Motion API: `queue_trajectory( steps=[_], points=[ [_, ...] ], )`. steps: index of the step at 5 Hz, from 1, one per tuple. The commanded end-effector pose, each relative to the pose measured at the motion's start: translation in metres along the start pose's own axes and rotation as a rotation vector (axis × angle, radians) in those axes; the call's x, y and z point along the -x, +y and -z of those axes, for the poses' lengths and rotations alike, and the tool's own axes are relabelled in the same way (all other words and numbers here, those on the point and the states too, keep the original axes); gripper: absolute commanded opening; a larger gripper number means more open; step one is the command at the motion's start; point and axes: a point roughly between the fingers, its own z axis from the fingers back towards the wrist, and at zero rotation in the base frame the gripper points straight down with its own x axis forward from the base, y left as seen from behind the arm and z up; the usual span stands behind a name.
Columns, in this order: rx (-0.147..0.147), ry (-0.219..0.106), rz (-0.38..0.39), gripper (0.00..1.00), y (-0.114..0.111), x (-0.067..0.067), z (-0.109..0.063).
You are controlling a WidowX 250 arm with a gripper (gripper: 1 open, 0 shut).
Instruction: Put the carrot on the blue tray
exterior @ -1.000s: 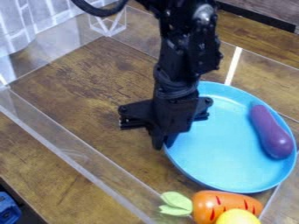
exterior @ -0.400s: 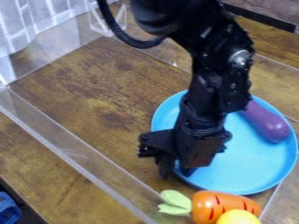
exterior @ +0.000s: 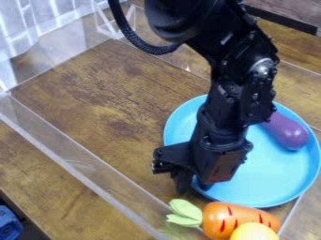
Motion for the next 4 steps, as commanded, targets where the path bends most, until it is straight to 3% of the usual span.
queue_trajectory(
  steps=[1, 2, 4],
  points=[
    [-0.021, -0.002, 0.066, 0.00, 0.009, -0.039, -0.001],
    [-0.023, 0.001, 0.038, 0.00, 0.013, -0.049, -0.001],
    [-0.040, 0.010, -0.042, 0.00, 0.027, -0.054, -0.006]
  ],
)
